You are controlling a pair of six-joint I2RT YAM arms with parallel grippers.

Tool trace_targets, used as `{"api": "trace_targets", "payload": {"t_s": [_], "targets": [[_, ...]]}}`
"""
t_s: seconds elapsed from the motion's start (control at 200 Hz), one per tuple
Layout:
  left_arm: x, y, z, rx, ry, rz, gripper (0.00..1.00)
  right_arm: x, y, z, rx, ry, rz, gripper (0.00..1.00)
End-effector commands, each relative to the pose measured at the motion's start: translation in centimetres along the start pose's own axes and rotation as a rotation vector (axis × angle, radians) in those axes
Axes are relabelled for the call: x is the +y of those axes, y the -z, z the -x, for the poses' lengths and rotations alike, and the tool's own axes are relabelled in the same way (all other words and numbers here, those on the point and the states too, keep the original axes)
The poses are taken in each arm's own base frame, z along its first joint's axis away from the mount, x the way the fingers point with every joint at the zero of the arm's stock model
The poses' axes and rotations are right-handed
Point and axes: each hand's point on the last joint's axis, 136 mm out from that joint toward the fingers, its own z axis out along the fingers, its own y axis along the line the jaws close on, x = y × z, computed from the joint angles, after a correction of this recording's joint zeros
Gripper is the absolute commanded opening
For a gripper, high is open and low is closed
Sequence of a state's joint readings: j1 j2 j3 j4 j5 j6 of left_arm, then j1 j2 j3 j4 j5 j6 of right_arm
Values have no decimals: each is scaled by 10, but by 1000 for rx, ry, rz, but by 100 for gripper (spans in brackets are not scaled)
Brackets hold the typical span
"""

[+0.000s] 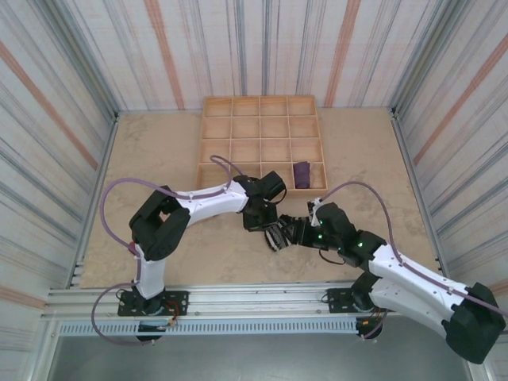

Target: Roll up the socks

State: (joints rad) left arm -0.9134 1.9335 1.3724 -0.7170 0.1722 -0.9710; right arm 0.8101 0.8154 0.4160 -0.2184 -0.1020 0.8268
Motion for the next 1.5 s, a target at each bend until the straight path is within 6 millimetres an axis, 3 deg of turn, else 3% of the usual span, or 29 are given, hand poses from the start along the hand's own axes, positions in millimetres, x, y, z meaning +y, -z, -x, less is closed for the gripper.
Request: {"api": "trace_targets", "payload": {"t_s": [0.0, 0.21, 0.386, 0.581, 0.621, 0.847, 0.902, 1.072, 1.172, 1.282, 1.493], "targets": [[19, 8, -19, 81, 1, 59, 0, -30, 4, -9, -46, 302, -246, 70], [16, 2, -26, 137, 48, 26, 0, 9, -18, -25, -178, 713, -344, 69], [9, -1, -27, 184, 60, -8, 0, 34, -46, -44, -237, 912, -409, 68], [10, 1, -27, 199, 68, -26, 0, 27, -67, -54, -244, 972, -519, 63], [11, 1, -27, 201, 68, -26, 0, 23, -68, -56, -239, 979, -543, 58], [13, 1, -28, 193, 77, -45, 0, 3, -66, -58, -208, 915, -644, 8], [12, 0, -27, 176, 86, -62, 13, 2, -63, -59, -201, 870, -622, 0], [12, 8, -20, 100, 117, -143, 48, 3, -61, -76, -141, 748, -422, 0], [8, 20, -13, 48, 91, -172, 63, 0, -57, -83, -113, 656, -297, 0], [7, 29, -6, 14, 45, -170, 70, -8, -51, -85, -89, 523, -178, 0], [-13, 43, 10, -33, -138, -211, 70, -22, -35, -82, -81, 328, -29, 0]]}}
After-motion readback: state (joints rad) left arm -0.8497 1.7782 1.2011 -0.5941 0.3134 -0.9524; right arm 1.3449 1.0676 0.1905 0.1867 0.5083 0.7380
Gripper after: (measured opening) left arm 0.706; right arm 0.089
